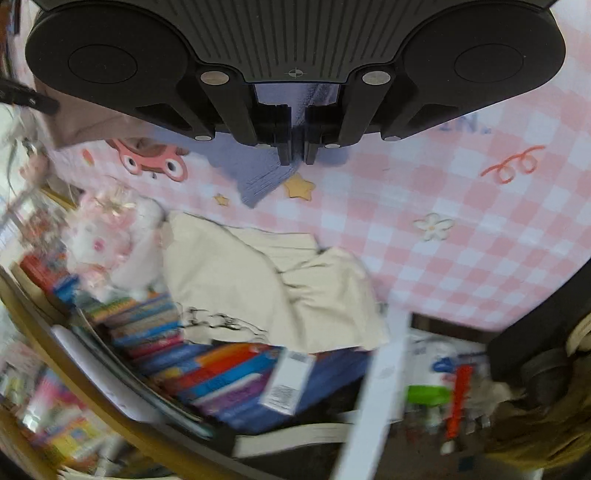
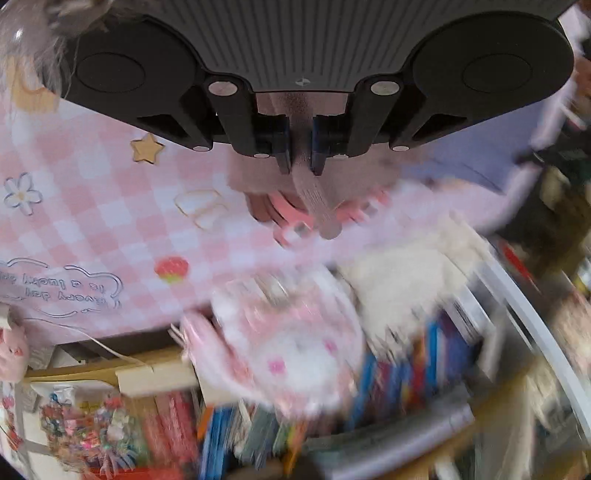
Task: Fold clothes
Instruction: 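Lay the hem down near the collar and open both tools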
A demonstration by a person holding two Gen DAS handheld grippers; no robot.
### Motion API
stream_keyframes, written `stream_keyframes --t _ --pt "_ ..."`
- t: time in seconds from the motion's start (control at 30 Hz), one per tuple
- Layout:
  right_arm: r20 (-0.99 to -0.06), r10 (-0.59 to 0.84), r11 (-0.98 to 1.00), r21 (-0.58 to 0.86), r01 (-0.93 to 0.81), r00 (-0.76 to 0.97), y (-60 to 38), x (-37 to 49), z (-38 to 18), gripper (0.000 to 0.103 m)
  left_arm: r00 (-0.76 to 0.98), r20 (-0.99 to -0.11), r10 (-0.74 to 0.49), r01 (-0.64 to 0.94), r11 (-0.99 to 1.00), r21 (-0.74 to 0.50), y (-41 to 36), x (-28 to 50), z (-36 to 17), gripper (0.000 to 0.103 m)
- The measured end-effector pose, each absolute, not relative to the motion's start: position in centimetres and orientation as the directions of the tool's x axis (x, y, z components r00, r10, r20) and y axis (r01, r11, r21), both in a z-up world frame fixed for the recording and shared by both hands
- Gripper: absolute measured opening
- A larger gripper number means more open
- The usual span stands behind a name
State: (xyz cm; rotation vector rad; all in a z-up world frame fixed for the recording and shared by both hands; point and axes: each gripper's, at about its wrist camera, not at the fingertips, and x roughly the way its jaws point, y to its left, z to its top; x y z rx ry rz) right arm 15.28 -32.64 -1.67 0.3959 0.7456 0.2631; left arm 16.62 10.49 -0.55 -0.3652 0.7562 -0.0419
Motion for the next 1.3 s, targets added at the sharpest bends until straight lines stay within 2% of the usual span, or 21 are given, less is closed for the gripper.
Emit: stream_keyframes --t 0.1,0.17,0.2,0.23,0.27,0.33,0.6,0.67,0.7,0.73,0.77,0.8,0.9,0.97,1.03,1.1,1.23,1.3 --pt "-0.691 0.326 0.896 0.444 0.024 0.645 -33.8 16.6 -4.4 0.010 0.664 -0.733 -0.148 -0.144 0.937 -0.319 11.0 17.7 -2.8 0.005" --pt "-0.688 0.336 0.884 0.466 0.037 0.643 -34.1 17.1 -5.3 0.011 0.654 -0.745 -0.133 -0.139 0.946 -0.292 10.6 18.0 -3.5 0.012" --pt "-0.691 0.328 0.890 0.454 0.033 0.644 -34.0 17.1 -5.2 0.011 0.658 -0.743 -0.125 -0.134 0.951 -0.279 10.4 18.0 -3.5 0.012" --pt "-0.693 0.322 0.895 0.444 0.030 0.645 -33.9 17.1 -5.0 0.015 0.661 -0.741 -0.118 -0.130 0.955 -0.268 10.2 18.0 -3.5 0.013" --pt "-0.696 0.312 0.900 0.436 0.034 0.647 -33.9 17.0 -4.9 0.027 0.659 -0.743 -0.116 -0.131 0.955 -0.266 10.2 17.4 -3.5 0.018" --pt "-0.703 0.297 0.902 0.428 0.051 0.646 -34.0 16.5 -4.6 0.039 0.654 -0.748 -0.112 -0.134 0.956 -0.261 10.2 16.4 -3.3 0.025" --pt "-0.718 0.384 0.853 0.516 0.074 0.580 -35.0 13.8 -5.0 0.039 0.636 -0.766 -0.097 -0.147 0.959 -0.243 10.0 12.4 -2.9 0.025" --pt "-0.720 0.406 0.839 0.537 0.082 0.564 -35.2 13.1 -5.1 0.035 0.624 -0.773 -0.116 -0.206 0.929 -0.306 10.6 12.3 -3.6 0.025" --pt "-0.720 0.417 0.832 0.548 0.085 0.555 -35.4 12.7 -5.2 0.031 0.625 -0.769 -0.134 -0.237 0.907 -0.350 10.9 12.3 -3.8 0.021" --pt "-0.721 0.426 0.828 0.554 0.085 0.546 -35.3 12.6 -5.2 0.024 0.625 -0.765 -0.154 -0.253 0.887 -0.385 11.1 12.4 -3.9 0.020" --pt "-0.722 0.430 0.832 0.550 0.073 0.542 -35.1 12.7 -5.0 0.019 0.626 -0.760 -0.173 -0.260 0.873 -0.413 11.2 12.5 -3.7 0.015" --pt "-0.722 0.428 0.840 0.540 0.056 0.543 -34.9 12.7 -4.7 0.016 0.634 -0.751 -0.184 -0.248 0.872 -0.423 11.1 12.4 -3.3 0.010" --pt "-0.681 0.445 0.837 0.548 0.001 0.581 -34.7 12.1 -3.5 0.014 0.675 -0.701 -0.230 -0.189 0.865 -0.466 10.5 11.8 -1.5 0.010" --pt "-0.667 0.453 0.825 0.565 0.006 0.591 -35.1 11.8 -3.5 0.013 0.675 -0.710 -0.199 -0.181 0.889 -0.421 10.0 11.7 -1.0 0.010" --pt "-0.683 0.447 0.824 0.566 0.032 0.578 -35.4 11.9 -4.2 0.014 0.633 -0.763 -0.127 -0.209 0.921 -0.327 9.6 12.2 -1.9 0.011" --pt "-0.694 0.444 0.822 0.567 0.050 0.566 -35.6 12.1 -4.9 0.015 0.606 -0.789 -0.107 -0.226 0.927 -0.299 9.6 12.6 -3.1 0.017" --pt "-0.709 0.438 0.831 0.554 0.052 0.553 -35.7 12.3 -5.6 0.021 0.619 -0.781 -0.081 -0.229 0.933 -0.278 9.3 12.4 -3.5 0.021" --pt "-0.707 0.439 0.834 0.550 0.041 0.555 -35.7 12.3 -5.6 0.021 0.609 -0.792 -0.048 -0.240 0.940 -0.242 9.2 12.4 -3.3 0.039"
